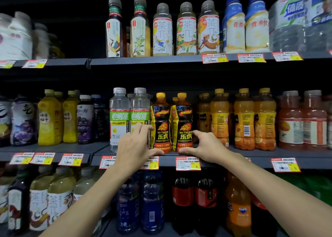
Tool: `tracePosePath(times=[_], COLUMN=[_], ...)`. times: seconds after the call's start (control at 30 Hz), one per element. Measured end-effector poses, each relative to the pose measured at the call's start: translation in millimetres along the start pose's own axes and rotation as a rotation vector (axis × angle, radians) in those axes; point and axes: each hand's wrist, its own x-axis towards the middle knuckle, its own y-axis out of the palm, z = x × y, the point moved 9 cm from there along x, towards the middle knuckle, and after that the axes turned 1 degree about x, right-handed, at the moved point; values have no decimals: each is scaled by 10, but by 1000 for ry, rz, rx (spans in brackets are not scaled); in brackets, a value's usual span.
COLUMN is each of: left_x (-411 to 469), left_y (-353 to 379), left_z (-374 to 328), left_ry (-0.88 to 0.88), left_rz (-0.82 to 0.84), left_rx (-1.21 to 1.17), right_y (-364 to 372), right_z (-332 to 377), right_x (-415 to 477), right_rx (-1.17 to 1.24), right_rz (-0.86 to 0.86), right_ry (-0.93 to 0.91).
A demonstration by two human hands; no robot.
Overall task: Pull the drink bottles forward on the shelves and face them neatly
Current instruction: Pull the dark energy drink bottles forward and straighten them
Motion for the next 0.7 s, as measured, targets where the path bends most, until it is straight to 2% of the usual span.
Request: tracePosePath(times=[0.47, 0.7], left_x=[-57, -48], left_y=[104, 98], left_z=[156, 147], left_ry=[-107, -95], left_rz=[5, -5], left_rx=[-101, -108], right_y=[-13, -3], right_z=[18, 24], right_x=[-23, -15], right_rx=[18, 13], right_rz=[-17, 5], right_ry=[6, 6])
